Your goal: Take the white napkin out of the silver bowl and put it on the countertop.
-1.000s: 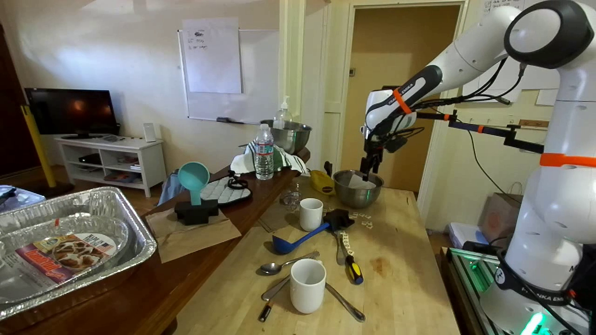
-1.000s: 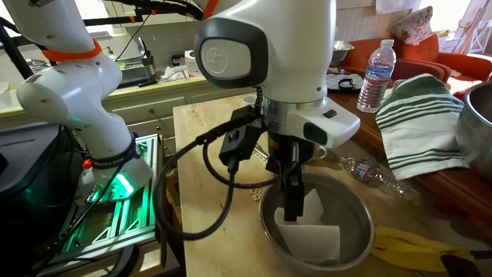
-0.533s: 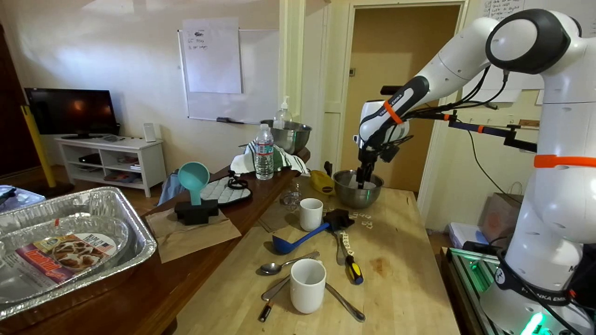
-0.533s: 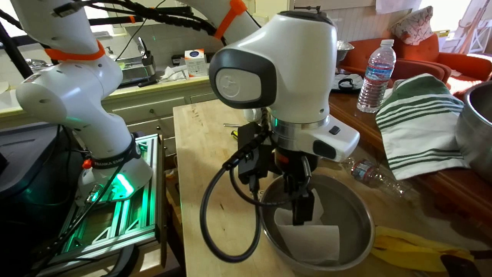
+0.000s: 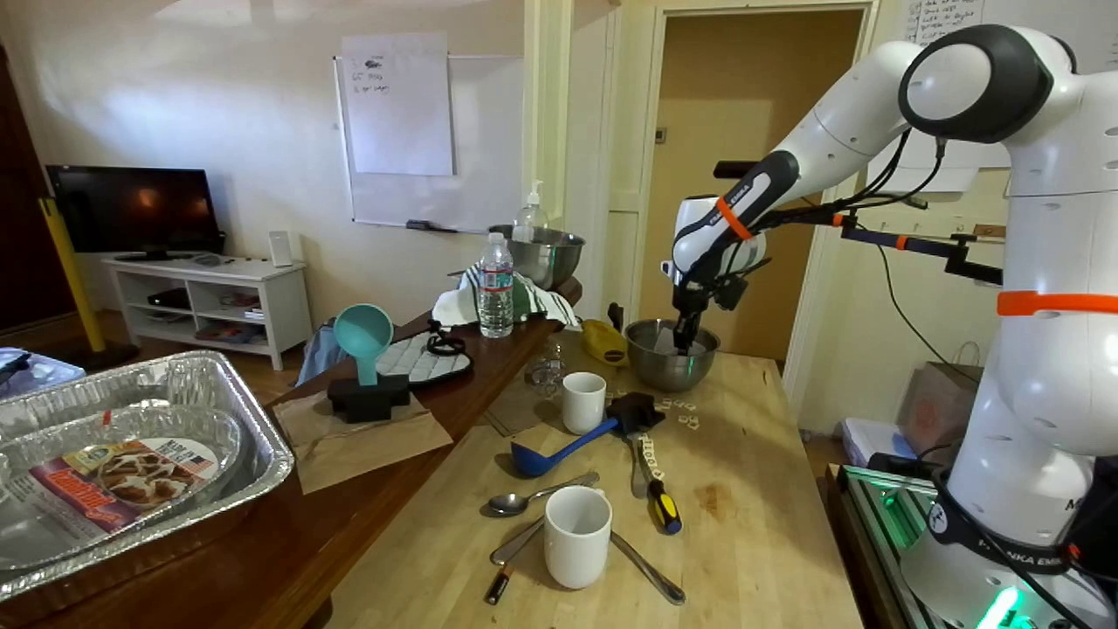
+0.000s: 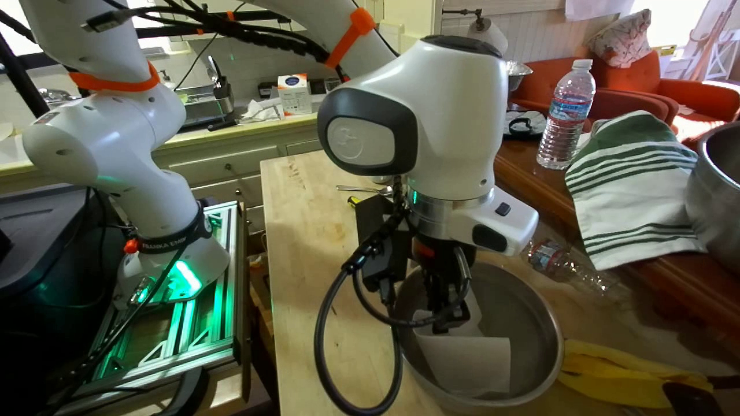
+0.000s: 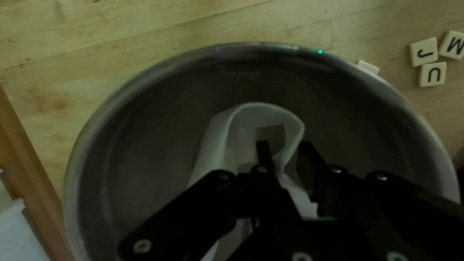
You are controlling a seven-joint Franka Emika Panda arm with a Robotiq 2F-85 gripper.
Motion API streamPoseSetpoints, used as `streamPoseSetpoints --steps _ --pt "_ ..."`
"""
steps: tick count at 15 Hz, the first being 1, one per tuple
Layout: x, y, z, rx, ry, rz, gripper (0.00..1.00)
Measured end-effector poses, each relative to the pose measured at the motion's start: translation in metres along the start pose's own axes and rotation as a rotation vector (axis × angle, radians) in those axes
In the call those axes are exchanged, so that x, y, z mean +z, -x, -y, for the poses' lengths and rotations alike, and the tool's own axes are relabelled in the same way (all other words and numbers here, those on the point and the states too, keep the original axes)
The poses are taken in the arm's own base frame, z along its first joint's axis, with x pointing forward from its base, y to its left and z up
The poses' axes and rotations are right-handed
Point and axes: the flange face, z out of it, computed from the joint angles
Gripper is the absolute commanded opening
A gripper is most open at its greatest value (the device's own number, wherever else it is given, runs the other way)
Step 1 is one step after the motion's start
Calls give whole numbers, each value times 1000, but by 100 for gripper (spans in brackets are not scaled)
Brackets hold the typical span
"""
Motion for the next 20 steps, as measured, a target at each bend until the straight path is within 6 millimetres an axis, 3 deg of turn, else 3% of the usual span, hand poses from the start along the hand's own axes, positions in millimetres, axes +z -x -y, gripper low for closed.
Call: streamPoseSetpoints --steps 3,6,9,12,15,20 --pt "-4 2 -6 1 13 -10 0" --pt "-21 4 -13 14 23 -41 0" --pt "-59 5 -15 21 36 -113 0" --pt "-111 8 -5 8 46 -214 0" --pt "-158 10 23 -61 60 -316 0" --pt "-211 -3 104 -279 159 -488 0"
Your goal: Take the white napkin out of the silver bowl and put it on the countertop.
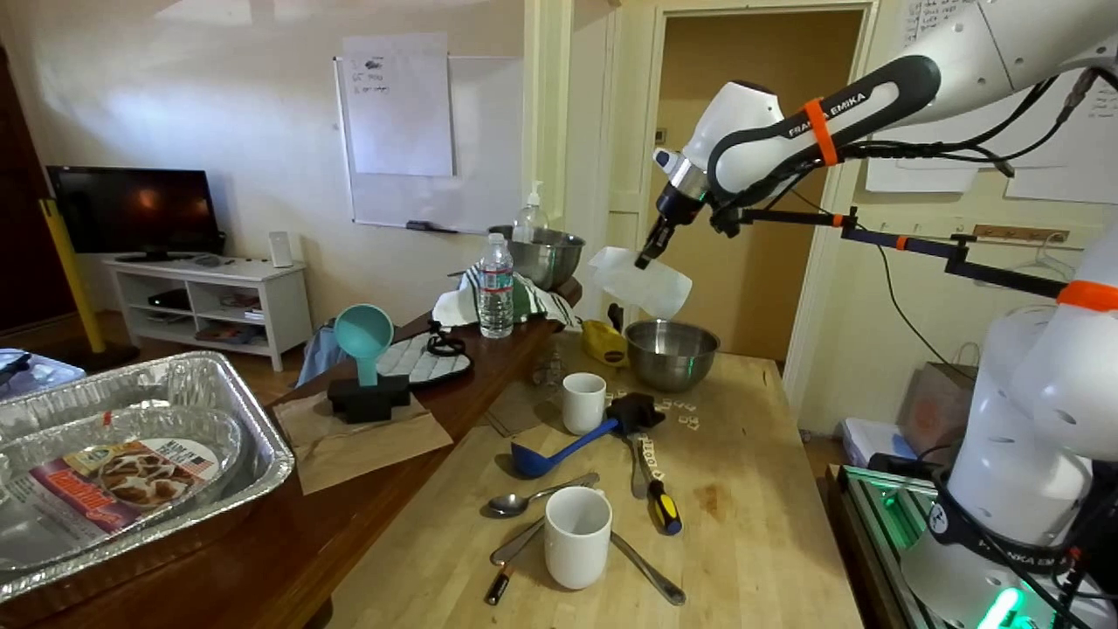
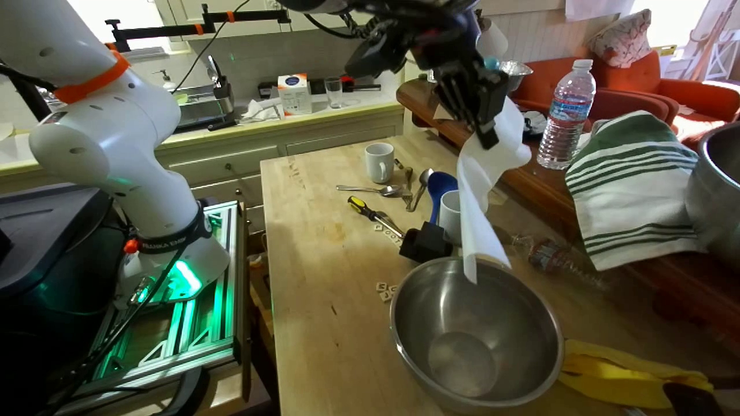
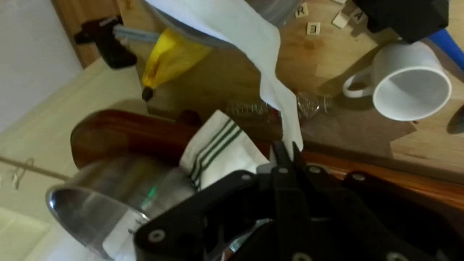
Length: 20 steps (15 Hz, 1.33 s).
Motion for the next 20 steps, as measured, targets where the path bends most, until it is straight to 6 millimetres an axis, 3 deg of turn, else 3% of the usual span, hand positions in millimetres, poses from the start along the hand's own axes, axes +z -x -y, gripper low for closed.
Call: streamPoseSetpoints --steps 4,10,12,14,17,20 --pt "-14 -33 44 -129 44 -126 1" --pt "-12 -31 45 -134 42 -124 0" --pt "-12 -40 61 -164 20 -141 0" --pt "-17 -59 100 -231 -39 -178 0" --pt "-30 -87 177 -355 -145 -248 0" --pt "-43 -111 224 -504 -163 -345 0"
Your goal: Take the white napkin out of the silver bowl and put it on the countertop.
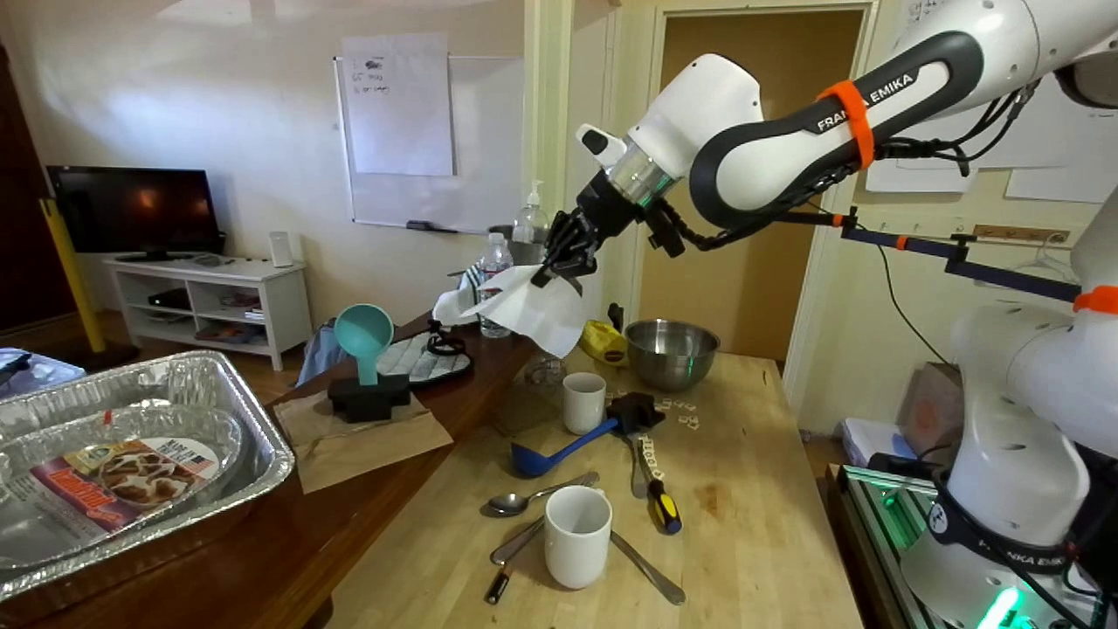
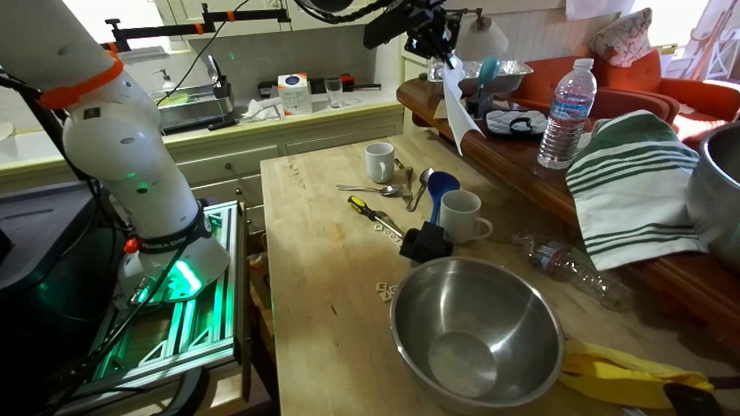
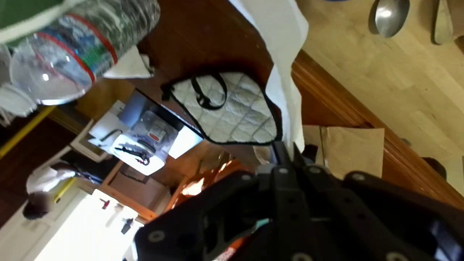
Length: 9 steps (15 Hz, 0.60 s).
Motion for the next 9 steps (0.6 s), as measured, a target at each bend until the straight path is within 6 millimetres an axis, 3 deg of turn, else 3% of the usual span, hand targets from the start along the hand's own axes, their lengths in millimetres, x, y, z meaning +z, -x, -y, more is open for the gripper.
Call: streamPoseSetpoints --steps 4,9 --pt "14 -34 -2 -201 69 -103 0" --pt "42 -59 -15 -416 221 -189 1"
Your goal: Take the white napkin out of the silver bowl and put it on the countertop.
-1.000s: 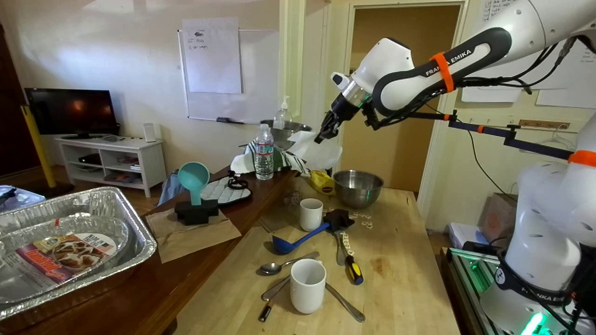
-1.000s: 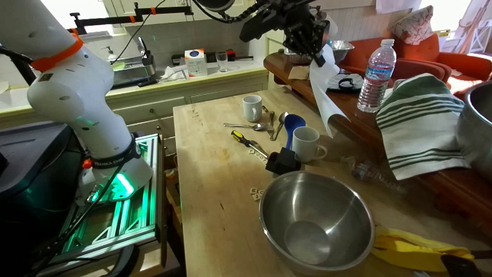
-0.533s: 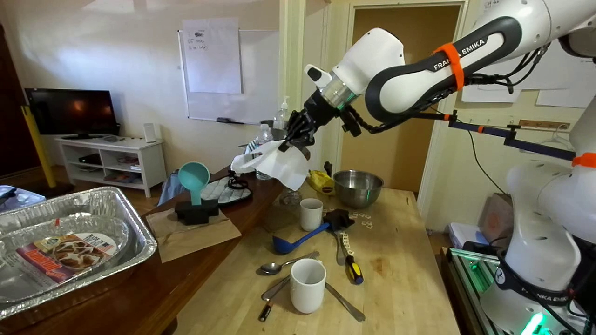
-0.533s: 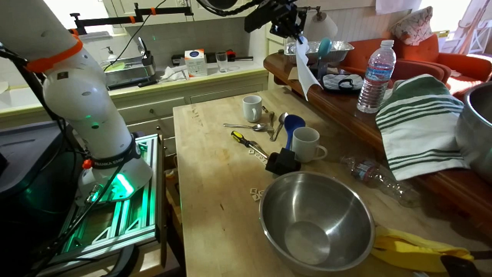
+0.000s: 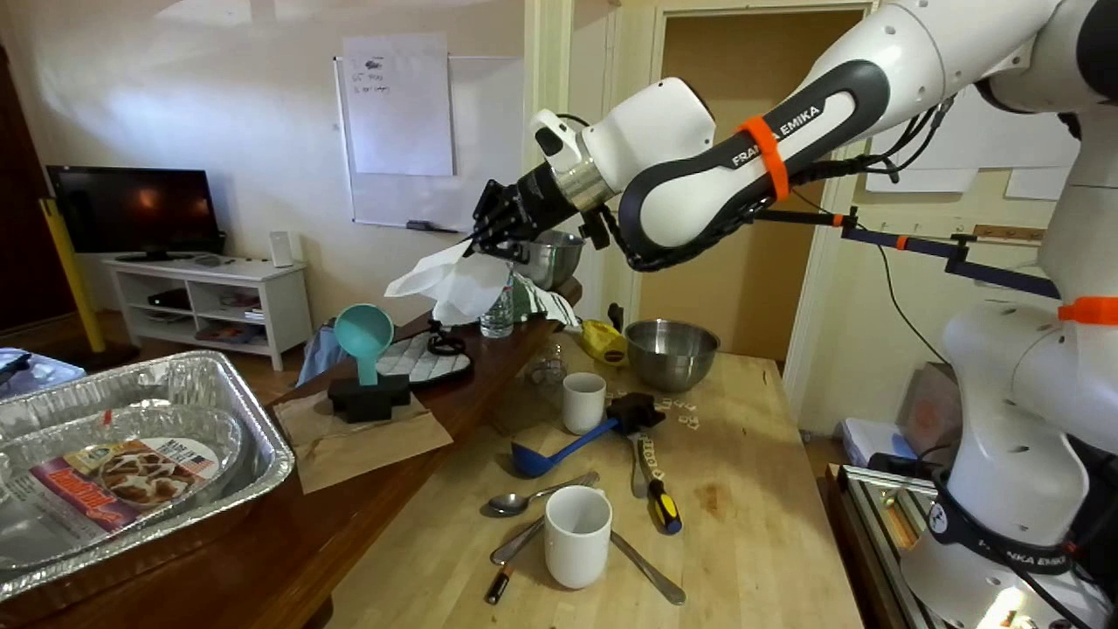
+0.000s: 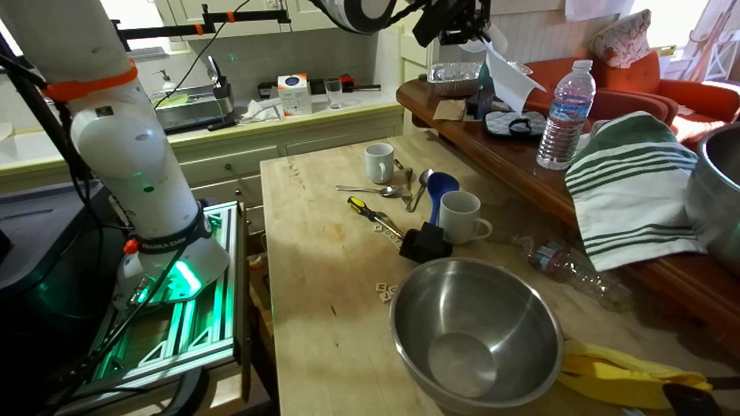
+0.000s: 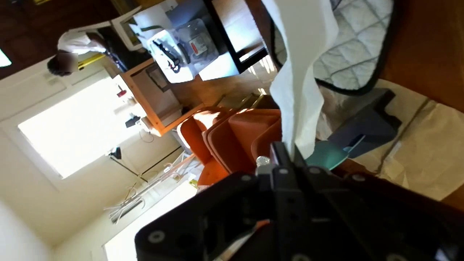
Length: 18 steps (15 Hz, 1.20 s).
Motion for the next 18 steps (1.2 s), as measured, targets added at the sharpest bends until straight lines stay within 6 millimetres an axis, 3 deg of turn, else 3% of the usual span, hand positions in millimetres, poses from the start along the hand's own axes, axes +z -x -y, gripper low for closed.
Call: streamPoseSetpoints --steps 3,7,13,18 --pt "12 -7 -2 -43 25 -11 1" --pt "12 -8 -4 -62 32 -12 0" --pt "28 35 -27 -122 194 -8 0" --pt "62 29 -4 -131 245 -85 0"
